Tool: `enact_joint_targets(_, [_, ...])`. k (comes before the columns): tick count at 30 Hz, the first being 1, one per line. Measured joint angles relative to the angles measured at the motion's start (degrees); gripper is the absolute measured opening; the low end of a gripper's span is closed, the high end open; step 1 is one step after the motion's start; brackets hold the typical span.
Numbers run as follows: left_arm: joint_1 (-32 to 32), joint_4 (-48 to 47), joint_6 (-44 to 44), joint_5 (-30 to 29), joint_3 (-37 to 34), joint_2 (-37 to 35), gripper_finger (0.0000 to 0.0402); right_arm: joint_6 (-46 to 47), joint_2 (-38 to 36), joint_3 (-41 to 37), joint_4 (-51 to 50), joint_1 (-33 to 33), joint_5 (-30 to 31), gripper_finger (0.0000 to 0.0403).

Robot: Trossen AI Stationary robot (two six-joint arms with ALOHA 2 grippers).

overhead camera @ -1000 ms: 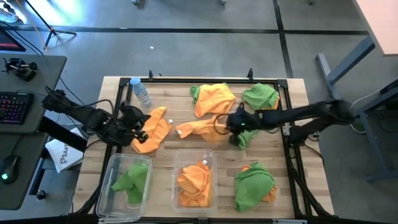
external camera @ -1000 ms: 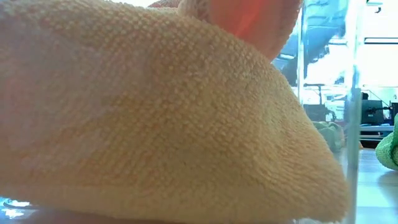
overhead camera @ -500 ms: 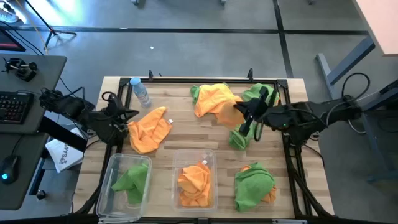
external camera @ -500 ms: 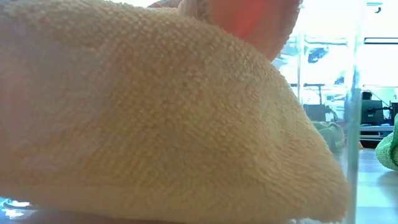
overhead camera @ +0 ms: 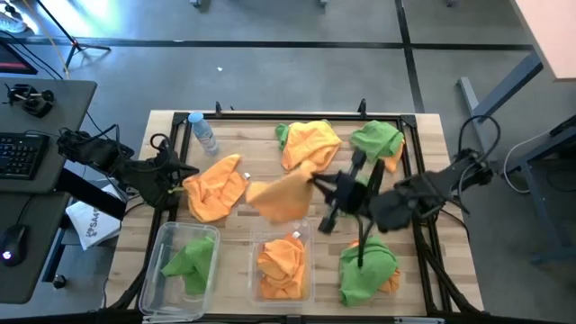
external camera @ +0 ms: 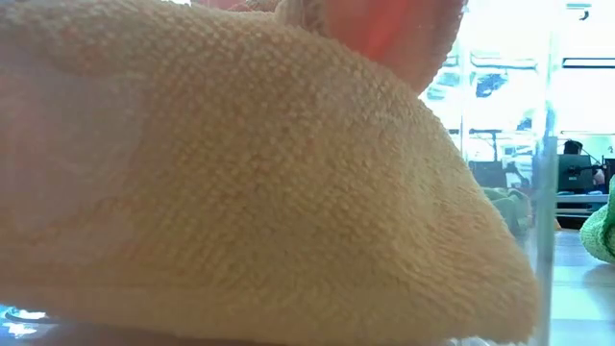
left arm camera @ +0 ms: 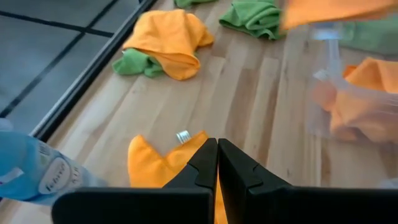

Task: Sort microfiber towel by color & place in baskets
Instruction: Put the orange towel into the right transparent bin

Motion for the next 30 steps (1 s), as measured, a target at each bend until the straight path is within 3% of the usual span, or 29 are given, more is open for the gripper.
enact_joint_targets(11, [0.0,0.1,-2.0,3.9,0.0,0.0,0.0000,4.5,11.0,13.7,-0.4,9.7,2.3,0.0000])
enact_joint_targets(16, [0.0,1.4,-2.9,4.9,0.0,0.0,0.0000,17.1,14.2,14.1,-9.8,10.6,1.0,0.0000])
enact_joint_targets(22, [0.0,2.0,-2.9,5.7,0.0,0.0,0.0000,35.5,18.4,14.1,-22.7,7.4,-6.2,0.0000])
enact_joint_targets(30, [0.0,2.0,-2.9,5.7,0.0,0.0,0.0000,39.2,26.1,14.0,-27.3,0.3,-24.3,0.0000])
